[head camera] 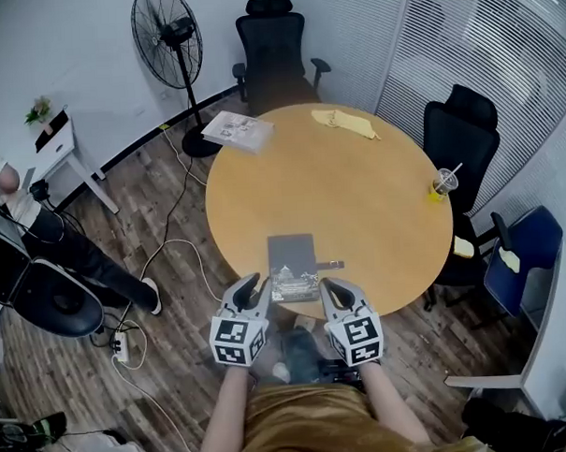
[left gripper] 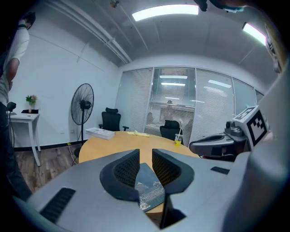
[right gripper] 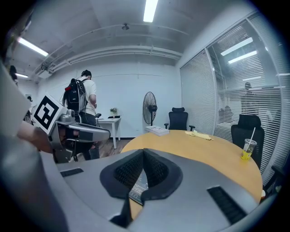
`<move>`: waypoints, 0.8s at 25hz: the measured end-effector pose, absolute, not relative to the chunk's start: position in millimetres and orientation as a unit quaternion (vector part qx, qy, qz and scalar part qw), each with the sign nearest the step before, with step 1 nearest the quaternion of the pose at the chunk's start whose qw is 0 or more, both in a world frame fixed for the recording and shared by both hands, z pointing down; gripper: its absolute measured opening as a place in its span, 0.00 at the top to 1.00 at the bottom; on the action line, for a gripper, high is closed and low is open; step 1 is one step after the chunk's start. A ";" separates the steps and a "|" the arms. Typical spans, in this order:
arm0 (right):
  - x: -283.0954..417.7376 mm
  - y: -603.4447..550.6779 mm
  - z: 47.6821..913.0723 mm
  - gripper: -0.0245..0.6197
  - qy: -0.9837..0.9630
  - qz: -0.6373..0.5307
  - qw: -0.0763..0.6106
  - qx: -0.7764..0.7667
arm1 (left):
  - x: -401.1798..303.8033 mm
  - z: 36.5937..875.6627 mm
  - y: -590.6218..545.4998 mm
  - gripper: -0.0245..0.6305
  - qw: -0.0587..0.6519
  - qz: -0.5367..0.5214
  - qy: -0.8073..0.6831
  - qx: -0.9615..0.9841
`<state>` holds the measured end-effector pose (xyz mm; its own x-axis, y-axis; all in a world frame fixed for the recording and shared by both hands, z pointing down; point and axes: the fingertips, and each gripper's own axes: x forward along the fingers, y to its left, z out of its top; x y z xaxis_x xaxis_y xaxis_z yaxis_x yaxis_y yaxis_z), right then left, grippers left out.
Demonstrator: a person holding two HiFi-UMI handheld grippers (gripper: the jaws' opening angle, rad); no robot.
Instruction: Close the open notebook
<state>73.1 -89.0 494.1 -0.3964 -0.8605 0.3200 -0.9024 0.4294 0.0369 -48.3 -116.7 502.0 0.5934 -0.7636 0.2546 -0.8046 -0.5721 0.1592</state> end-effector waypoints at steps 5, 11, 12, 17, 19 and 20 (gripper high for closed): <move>72.3 -89.7 493.4 0.94 -0.832 0.073 0.147 0.529 | -49.2 501.7 -117.1 0.80 0.134 0.079 -0.443 0.883; 77.1 -91.0 495.4 0.94 -0.832 0.074 0.147 0.530 | -42.4 503.2 -118.4 0.80 0.130 0.081 -0.440 0.885; 77.4 -90.7 495.5 0.94 -0.832 0.075 0.146 0.529 | -41.9 503.0 -118.4 0.80 0.130 0.082 -0.440 0.885; 81.3 -92.4 495.4 0.94 -0.831 0.073 0.148 0.531 | -37.8 506.0 -119.1 0.80 0.132 0.085 -0.437 0.886; 82.6 -93.6 495.7 0.94 -0.831 0.073 0.148 0.531 | -37.5 505.6 -120.0 0.81 0.127 0.086 -0.439 0.886; 83.0 -94.2 495.8 0.94 -0.831 0.073 0.148 0.531 | -37.6 505.3 -120.6 0.81 0.124 0.086 -0.439 0.885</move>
